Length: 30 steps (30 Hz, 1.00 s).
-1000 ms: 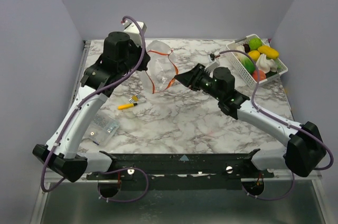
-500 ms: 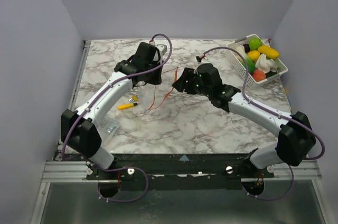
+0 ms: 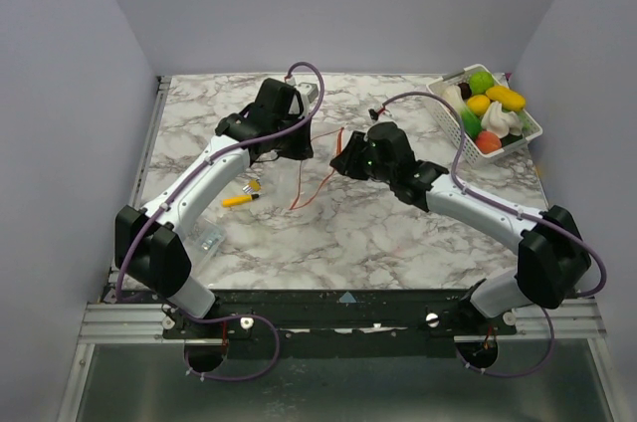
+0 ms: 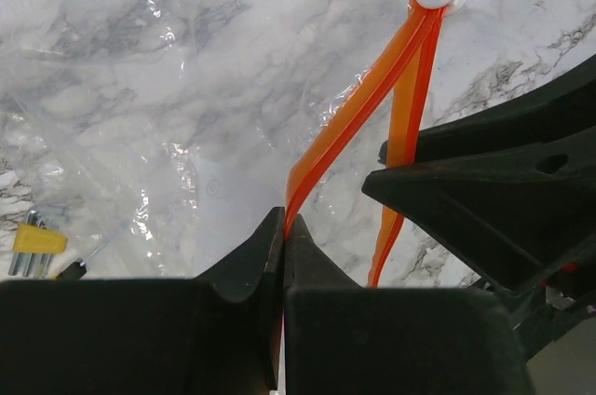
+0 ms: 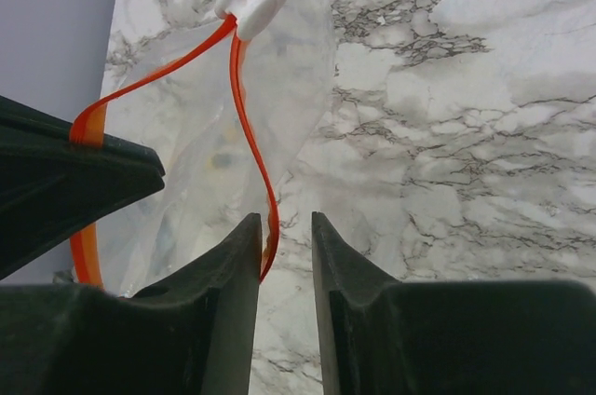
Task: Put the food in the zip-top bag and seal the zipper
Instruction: Open the zipper of the food storage bag.
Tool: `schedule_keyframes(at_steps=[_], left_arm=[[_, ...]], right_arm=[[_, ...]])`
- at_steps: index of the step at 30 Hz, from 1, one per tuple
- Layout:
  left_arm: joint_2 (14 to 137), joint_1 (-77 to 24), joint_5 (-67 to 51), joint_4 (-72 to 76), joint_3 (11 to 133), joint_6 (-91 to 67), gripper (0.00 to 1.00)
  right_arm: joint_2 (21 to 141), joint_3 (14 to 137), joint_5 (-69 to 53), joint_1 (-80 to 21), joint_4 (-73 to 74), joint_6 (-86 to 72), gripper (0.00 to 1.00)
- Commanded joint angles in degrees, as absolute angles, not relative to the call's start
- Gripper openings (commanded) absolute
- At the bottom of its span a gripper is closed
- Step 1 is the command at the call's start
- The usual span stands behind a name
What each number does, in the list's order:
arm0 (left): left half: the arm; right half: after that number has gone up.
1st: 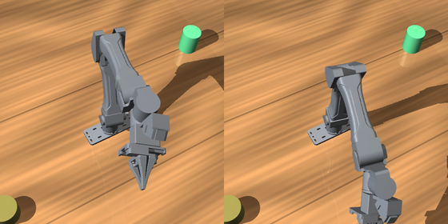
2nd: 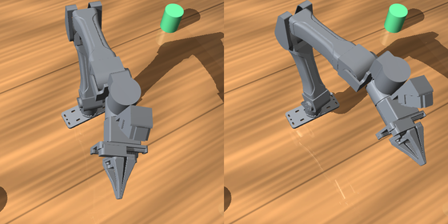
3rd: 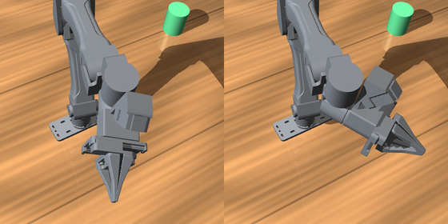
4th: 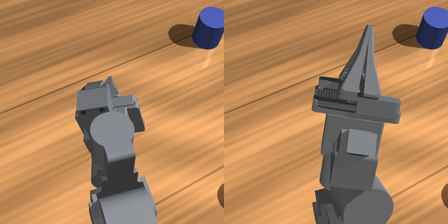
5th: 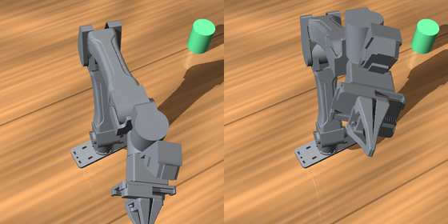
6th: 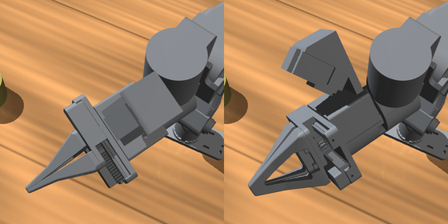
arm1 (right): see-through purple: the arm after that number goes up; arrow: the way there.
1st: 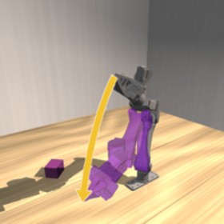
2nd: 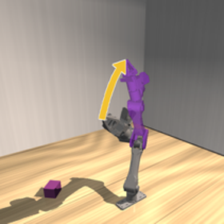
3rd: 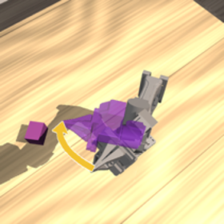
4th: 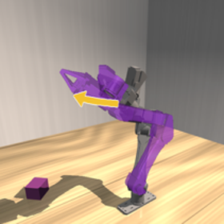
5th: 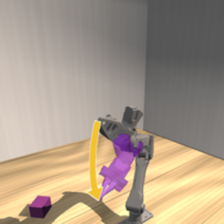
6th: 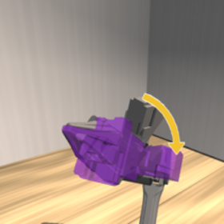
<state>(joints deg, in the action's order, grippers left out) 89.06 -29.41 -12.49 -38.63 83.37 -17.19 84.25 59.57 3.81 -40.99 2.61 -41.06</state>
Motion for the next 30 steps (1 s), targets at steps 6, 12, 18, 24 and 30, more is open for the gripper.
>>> schedule_keyframes(at_steps=[6, 12, 18, 24, 30], left_arm=[[88.6, -30.8, -10.6, -37.4, 82.2, -15.9, 0.21], [89.2, -31.0, -9.1, -38.8, 83.3, -15.1, 0.32], [88.4, -31.0, -8.5, -38.4, 82.6, -14.1, 0.08], [86.9, -30.9, -5.5, -38.3, 82.3, -14.3, 0.0], [86.2, -30.8, -6.8, -37.7, 82.4, -15.8, 0.0]], right_arm=[[84.5, 58.3, 3.8, -42.1, -2.3, -44.9, 0.0], [82.9, 56.0, 3.7, -42.2, -4.9, -46.1, 0.0], [82.0, 56.1, 5.0, -42.2, -3.2, -46.3, 0.0], [82.8, 60.7, 19.4, -42.2, 11.0, -43.7, 0.0], [84.2, 61.6, 24.9, -42.2, 17.4, -42.0, 0.0]])
